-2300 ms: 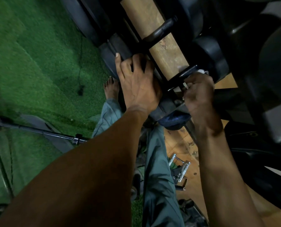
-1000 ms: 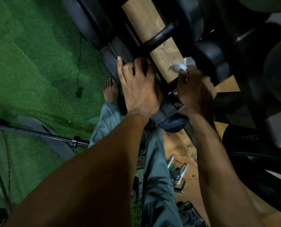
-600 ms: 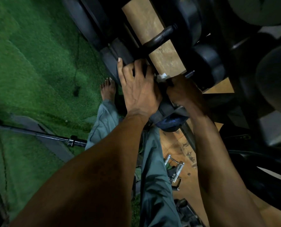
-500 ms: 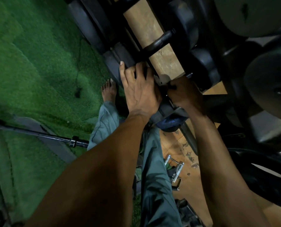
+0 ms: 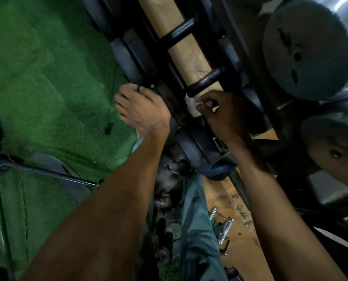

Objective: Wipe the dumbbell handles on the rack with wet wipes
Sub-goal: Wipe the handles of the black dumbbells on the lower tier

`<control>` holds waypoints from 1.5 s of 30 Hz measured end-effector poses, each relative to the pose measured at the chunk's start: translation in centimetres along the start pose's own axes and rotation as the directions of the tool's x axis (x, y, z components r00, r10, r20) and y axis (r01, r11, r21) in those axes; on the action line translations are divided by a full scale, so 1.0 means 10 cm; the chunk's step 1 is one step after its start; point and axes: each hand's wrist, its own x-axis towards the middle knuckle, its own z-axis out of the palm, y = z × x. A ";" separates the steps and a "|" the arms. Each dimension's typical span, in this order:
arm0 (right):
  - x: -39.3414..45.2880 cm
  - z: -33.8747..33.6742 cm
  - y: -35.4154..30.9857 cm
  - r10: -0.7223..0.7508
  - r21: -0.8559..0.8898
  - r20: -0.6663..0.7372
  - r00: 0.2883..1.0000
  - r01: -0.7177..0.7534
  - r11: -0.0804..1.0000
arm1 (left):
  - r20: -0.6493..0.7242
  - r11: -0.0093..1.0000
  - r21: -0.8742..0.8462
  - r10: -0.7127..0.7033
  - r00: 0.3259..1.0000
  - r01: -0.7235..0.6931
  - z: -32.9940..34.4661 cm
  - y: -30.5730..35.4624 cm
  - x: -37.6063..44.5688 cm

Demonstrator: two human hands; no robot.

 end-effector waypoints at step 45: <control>0.34 0.62 0.29 0.404 0.399 0.168 0.899 -0.437 0.806 | -0.069 0.988 -0.082 0.125 0.990 -0.130 0.24 -0.04 0.00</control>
